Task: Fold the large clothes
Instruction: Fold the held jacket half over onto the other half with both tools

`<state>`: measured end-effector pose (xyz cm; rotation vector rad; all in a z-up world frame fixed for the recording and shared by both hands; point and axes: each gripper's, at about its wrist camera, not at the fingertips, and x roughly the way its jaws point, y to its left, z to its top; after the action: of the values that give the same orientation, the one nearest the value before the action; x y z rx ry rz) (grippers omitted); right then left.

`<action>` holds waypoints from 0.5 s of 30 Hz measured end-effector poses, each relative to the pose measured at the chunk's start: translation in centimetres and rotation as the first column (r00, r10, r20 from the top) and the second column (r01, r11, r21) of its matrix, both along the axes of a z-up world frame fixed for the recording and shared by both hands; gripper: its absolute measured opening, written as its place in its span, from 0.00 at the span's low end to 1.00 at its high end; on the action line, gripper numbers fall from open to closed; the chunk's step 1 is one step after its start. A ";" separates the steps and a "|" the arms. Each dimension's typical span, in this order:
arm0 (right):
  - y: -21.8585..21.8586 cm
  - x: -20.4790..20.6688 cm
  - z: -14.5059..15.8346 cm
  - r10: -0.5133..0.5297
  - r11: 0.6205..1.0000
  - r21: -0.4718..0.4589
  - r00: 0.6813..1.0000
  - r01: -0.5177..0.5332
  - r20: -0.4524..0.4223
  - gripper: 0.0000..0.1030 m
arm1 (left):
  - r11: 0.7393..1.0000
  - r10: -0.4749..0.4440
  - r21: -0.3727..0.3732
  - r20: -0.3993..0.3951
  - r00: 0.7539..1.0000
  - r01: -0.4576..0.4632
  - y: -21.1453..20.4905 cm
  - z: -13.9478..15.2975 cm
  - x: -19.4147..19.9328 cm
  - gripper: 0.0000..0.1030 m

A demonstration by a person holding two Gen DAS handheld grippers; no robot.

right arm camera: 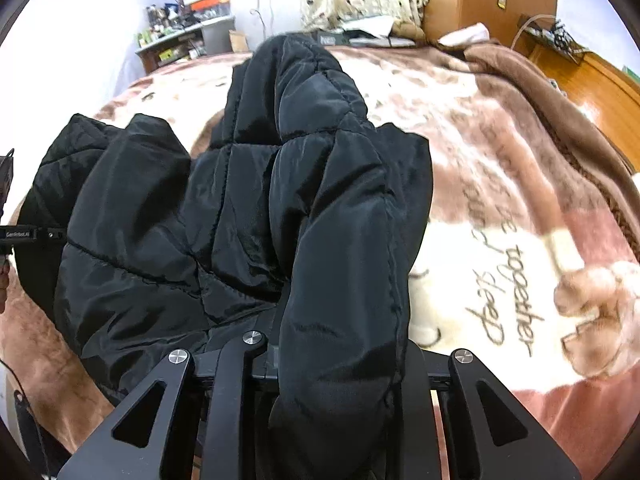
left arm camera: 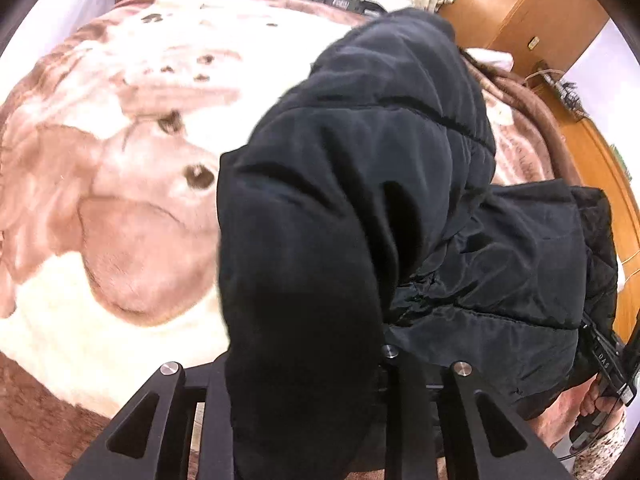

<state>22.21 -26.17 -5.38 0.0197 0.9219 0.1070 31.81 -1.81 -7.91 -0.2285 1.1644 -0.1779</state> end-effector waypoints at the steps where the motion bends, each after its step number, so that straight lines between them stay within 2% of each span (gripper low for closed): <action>1: 0.1 -0.2 0.2 0.002 1.000 0.008 1.000 -0.002 0.009 0.22 | 1.000 0.014 -0.019 0.023 1.000 -0.013 0.5 0.7 -0.1 0.25; 5: 1.4 -0.6 1.1 0.013 0.999 0.031 0.999 -0.015 0.048 0.22 | 1.000 0.029 -0.006 0.079 0.996 -0.028 3.2 1.8 -0.7 0.25; 8: 2.4 -0.6 2.0 0.039 0.998 0.037 0.996 -0.042 0.076 0.22 | 0.998 0.055 -0.010 0.096 0.994 -0.054 4.5 2.4 -3.0 0.25; 11: 4.7 0.3 2.2 0.068 0.996 0.045 0.994 -0.072 0.086 0.22 | 0.996 0.094 -0.012 0.111 0.989 -0.093 6.7 2.9 -3.7 0.25; 14: 7.0 1.1 2.1 0.104 0.993 0.051 0.991 -0.109 0.089 0.22 | 0.992 0.129 -0.001 0.113 0.985 -0.130 9.3 3.2 -3.6 0.25; 15: 7.7 1.3 1.9 0.115 0.991 0.056 0.989 -0.120 0.089 0.22 | 0.990 0.140 0.000 0.111 0.984 -0.141 10.3 4.0 -2.2 0.25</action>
<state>23.51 -18.46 -3.47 0.0175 0.8333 0.2443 29.66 8.51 -3.95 -0.2888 1.0345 -0.0609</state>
